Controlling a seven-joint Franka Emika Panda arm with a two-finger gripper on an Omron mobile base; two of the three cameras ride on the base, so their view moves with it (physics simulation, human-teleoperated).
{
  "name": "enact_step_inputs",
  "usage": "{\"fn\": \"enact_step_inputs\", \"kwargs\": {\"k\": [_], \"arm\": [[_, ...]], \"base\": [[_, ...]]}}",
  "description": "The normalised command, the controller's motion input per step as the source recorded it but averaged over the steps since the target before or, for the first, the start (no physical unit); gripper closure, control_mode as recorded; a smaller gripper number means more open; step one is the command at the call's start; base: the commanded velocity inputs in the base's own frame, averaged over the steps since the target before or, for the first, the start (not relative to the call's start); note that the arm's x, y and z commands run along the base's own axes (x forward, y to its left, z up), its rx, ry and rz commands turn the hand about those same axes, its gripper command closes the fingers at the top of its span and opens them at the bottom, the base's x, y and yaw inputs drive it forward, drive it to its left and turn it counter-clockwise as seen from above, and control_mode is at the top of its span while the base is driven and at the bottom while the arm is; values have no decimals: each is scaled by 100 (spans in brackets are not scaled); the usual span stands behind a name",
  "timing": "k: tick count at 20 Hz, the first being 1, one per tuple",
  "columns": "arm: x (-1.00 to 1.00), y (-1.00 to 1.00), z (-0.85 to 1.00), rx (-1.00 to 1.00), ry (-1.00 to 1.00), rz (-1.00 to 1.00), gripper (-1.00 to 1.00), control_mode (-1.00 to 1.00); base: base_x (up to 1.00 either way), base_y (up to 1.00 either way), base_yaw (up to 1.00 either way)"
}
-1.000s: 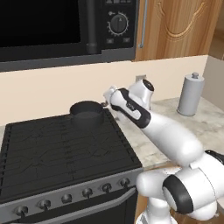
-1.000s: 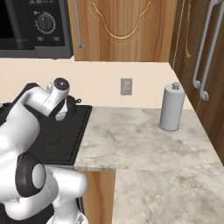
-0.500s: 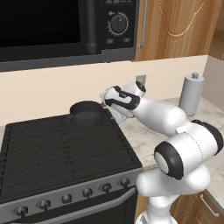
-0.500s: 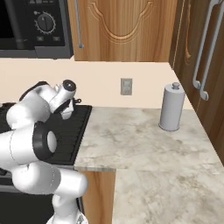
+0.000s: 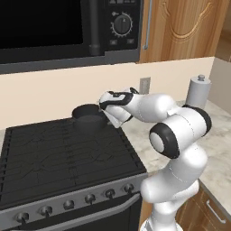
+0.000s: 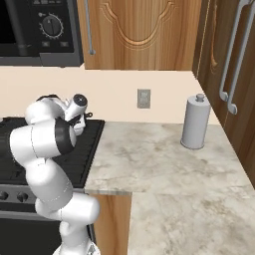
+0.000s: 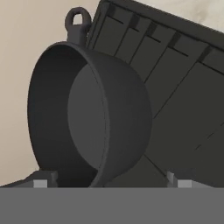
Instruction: Move the pot and pan from the stove into the sink.
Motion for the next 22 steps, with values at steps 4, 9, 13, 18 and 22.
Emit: {"fn": "enact_step_inputs", "kwargs": {"k": [4, 9, 13, 18, 22], "arm": [[23, 18, -32, -5, 0, 0, -100, -100], [4, 5, -12, -1, 0, 0, -100, -100], [3, 0, 0, 0, 0, 0, -100, -100], [25, 5, 0, 0, 2, 0, -100, -100], [7, 4, -2, 0, 0, 0, -100, -100]], "base": [[0, 0, 0], [0, 0, 0], [0, 0, 0], [0, 0, 0], [0, 0, 0]]}}
